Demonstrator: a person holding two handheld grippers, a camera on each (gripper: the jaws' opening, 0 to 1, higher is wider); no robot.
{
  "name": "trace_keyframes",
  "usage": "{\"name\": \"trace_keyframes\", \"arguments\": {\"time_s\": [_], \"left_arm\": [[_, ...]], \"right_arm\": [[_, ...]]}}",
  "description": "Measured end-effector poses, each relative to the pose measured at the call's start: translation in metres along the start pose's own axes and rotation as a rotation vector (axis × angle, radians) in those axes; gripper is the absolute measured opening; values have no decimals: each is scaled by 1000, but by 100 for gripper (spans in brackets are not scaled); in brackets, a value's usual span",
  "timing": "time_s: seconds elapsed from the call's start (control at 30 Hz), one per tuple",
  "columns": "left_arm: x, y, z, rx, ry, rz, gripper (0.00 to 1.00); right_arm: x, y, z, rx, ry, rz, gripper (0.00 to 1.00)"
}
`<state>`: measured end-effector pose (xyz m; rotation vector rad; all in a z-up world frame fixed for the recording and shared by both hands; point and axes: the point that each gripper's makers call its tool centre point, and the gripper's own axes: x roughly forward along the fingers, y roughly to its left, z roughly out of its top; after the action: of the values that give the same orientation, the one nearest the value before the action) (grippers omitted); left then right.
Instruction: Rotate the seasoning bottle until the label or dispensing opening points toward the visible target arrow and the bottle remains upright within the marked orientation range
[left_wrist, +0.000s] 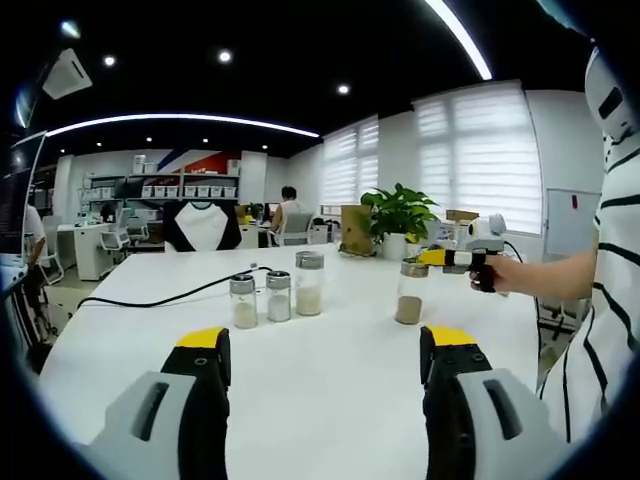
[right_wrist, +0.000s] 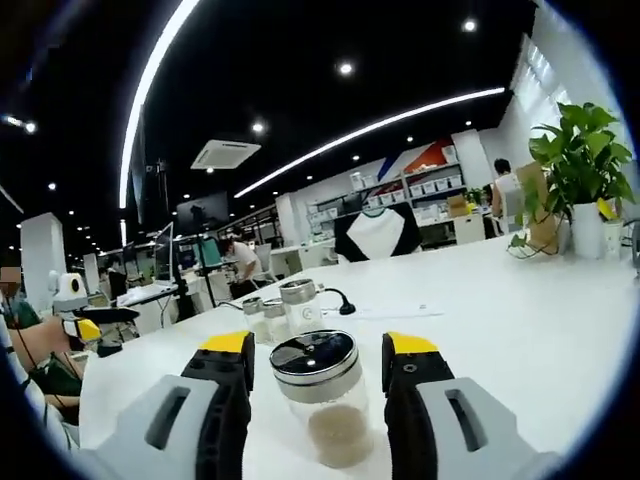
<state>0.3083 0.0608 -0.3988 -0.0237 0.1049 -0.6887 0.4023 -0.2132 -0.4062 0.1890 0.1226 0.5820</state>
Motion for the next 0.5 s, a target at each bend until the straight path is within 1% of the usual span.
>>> {"name": "trace_keyframes", "arguments": {"time_s": [0.07, 0.1, 0.17, 0.2, 0.23, 0.27, 0.33, 0.37, 0.4, 0.47, 0.5], "left_arm": [[1, -1, 0, -1, 0, -6, 82], [1, -2, 0, 1, 0, -10, 82], [2, -3, 0, 3, 3, -15, 82], [2, -3, 0, 3, 2, -15, 82], [1, -2, 0, 2, 2, -14, 82], [1, -1, 0, 0, 2, -12, 81], [1, -1, 0, -4, 2, -11, 81], [1, -1, -1, -5, 3, -13, 81], [1, -2, -1, -1, 7, -17, 81], [1, -2, -2, 2, 12, -19, 81], [0, -2, -3, 1, 13, -17, 81]], "right_arm": [[0, 2, -4, -21, 7, -21, 42], [0, 2, -6, -30, 10, -35, 41], [0, -1, -11, -63, 32, -80, 42], [-1, -4, -13, -77, 43, -120, 42], [-1, -6, -13, -81, 39, -149, 42], [-1, -6, -11, -81, 25, -161, 42], [2, -3, -11, -69, 8, -166, 44], [4, -6, -11, -65, 6, -169, 46], [7, -7, -13, -63, 12, -172, 47], [8, -6, -16, -84, 43, -175, 47], [9, -6, -15, -97, 37, -180, 47]]}}
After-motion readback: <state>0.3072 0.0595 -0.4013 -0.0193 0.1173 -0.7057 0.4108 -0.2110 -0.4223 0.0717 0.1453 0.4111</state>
